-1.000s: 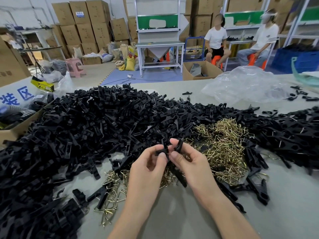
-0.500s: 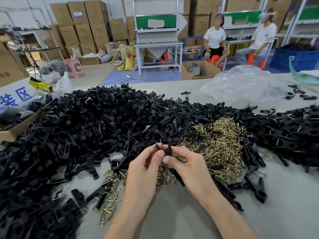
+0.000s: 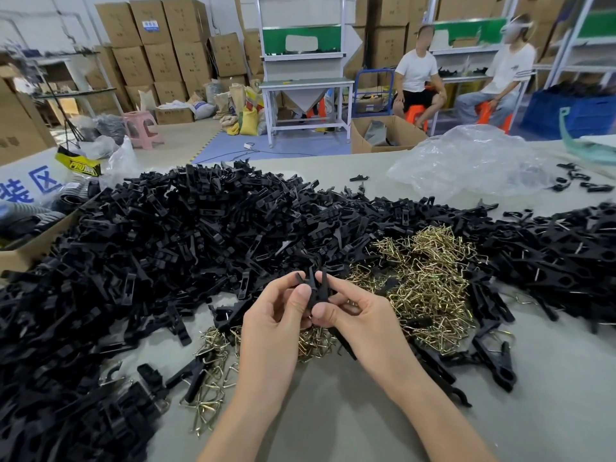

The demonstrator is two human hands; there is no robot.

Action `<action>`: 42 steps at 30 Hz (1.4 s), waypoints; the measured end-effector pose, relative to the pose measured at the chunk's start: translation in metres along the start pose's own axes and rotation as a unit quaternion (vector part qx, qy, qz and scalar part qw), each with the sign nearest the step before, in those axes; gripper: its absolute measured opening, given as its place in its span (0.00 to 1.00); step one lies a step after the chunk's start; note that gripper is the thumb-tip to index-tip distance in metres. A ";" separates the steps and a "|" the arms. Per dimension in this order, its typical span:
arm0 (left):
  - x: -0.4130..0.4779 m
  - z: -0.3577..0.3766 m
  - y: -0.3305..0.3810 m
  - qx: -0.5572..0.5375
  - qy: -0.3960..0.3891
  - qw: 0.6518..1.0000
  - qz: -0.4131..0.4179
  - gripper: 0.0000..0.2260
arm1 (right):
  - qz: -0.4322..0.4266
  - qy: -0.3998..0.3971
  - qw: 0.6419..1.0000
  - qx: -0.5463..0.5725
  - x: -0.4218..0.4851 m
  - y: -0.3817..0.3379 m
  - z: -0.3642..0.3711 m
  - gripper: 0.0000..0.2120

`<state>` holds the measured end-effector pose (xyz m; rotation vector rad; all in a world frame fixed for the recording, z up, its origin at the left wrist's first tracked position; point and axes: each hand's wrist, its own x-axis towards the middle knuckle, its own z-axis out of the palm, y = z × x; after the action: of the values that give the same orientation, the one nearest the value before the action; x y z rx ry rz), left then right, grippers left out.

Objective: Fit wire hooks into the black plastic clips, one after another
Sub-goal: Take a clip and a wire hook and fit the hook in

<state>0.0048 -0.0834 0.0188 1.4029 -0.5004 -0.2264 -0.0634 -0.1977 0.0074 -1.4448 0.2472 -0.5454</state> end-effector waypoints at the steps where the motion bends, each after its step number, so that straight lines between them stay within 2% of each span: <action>1: 0.000 0.000 0.000 0.001 0.001 1.000 0.001 0.07 | -0.001 0.000 1.000 0.005 0.000 0.000 0.000 0.22; 6: 0.001 0.000 -0.002 0.002 -0.011 1.000 -0.010 0.07 | -0.012 -0.016 1.000 0.000 0.001 0.000 0.000 0.20; 13: 0.002 -0.003 -0.006 0.030 -0.009 0.999 -0.008 0.07 | -0.056 0.005 0.988 -0.144 0.000 0.009 0.000 0.20; 15: 0.001 -0.002 -0.005 0.027 -0.028 0.999 -0.006 0.06 | -0.088 0.024 0.972 -0.218 0.000 0.009 -0.001 0.16; 18: -0.003 0.003 -0.003 0.021 -0.065 0.998 -0.005 0.05 | -0.141 0.056 0.929 -0.338 -0.004 0.008 -0.003 0.14; 21: -0.006 0.008 -0.005 0.034 -0.035 0.999 -0.003 0.09 | -0.181 0.050 0.900 -0.394 -0.008 0.008 -0.002 0.18; 24: -0.001 0.005 -0.008 -0.012 0.014 0.999 -0.036 0.12 | -0.166 0.050 0.917 -0.359 -0.006 0.004 0.000 0.15; 28: 0.003 0.001 -0.009 -0.071 0.035 0.995 -0.063 0.11 | -0.092 0.023 0.972 -0.216 -0.004 -0.001 0.002 0.13; 30: 0.004 0.001 -0.009 -0.097 0.037 0.992 -0.065 0.10 | -0.060 0.001 0.986 -0.153 -0.004 -0.001 0.003 0.13; 35: 0.004 0.003 -0.007 -0.136 0.041 0.987 -0.076 0.11 | 0.012 0.003 1.000 -0.010 -0.002 -0.007 0.003 0.13; 42: 0.004 -0.005 -0.008 -0.046 0.038 0.997 -0.054 0.10 | 0.051 0.011 0.999 0.011 -0.004 -0.008 0.002 0.09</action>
<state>0.0112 -0.0822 0.0109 1.3456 -0.3480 -0.2791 -0.0678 -0.1944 0.0144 -1.3970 0.3304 -0.4791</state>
